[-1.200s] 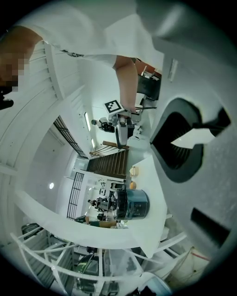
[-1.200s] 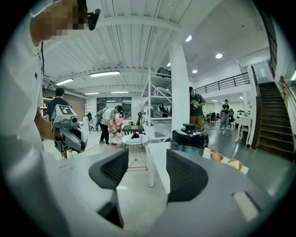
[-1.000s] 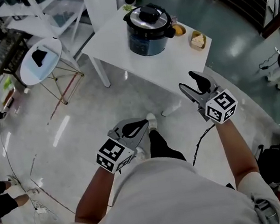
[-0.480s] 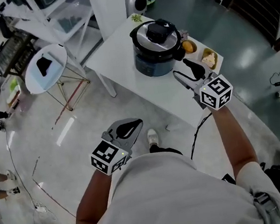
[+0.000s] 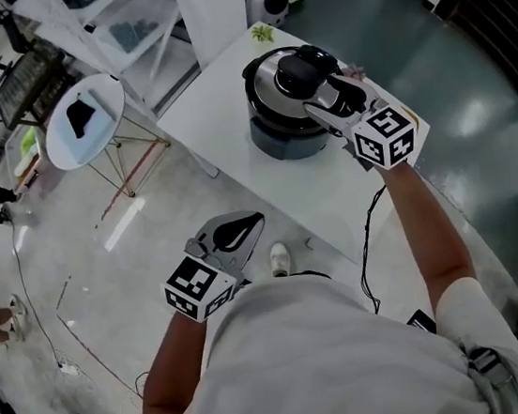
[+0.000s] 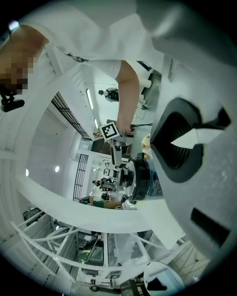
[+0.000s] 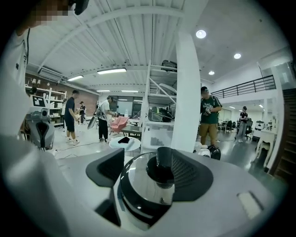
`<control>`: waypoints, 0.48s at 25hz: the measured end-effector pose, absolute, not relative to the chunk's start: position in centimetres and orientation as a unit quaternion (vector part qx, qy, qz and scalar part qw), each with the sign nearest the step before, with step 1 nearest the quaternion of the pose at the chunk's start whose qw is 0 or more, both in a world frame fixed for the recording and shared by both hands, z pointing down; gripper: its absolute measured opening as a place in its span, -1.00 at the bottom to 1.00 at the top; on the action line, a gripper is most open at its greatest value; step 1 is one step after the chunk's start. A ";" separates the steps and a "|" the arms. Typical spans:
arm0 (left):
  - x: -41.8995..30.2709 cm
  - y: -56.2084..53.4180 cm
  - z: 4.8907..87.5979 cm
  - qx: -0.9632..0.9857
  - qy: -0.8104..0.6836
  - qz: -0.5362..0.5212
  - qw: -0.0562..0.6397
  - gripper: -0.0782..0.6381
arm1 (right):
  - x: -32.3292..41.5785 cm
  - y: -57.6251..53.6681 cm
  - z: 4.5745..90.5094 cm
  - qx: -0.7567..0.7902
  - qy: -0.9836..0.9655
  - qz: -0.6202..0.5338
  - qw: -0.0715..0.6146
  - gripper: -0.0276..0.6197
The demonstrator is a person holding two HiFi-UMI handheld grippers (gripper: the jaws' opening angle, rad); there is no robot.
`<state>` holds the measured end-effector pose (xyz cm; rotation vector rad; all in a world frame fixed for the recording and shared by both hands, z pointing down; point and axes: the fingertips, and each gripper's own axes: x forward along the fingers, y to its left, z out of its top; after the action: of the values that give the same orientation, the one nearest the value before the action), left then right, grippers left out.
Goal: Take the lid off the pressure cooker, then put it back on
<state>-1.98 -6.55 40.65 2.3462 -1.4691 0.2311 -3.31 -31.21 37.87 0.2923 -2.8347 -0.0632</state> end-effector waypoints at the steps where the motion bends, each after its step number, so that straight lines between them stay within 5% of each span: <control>1: -2.2 -7.0 40.7 0.830 -0.522 0.081 0.181 -0.76 | -4.1 -32.0 38.1 0.101 -0.984 -0.022 0.148 0.11; 12: -5.7 -8.8 40.1 0.832 -0.517 0.087 0.180 -0.76 | -10.2 -37.3 41.7 0.101 -0.971 -0.016 0.218 0.25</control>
<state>-5.74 -8.83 40.11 2.3520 -1.4609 0.2456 -10.19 -37.32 41.72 0.2795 -2.6871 -0.0433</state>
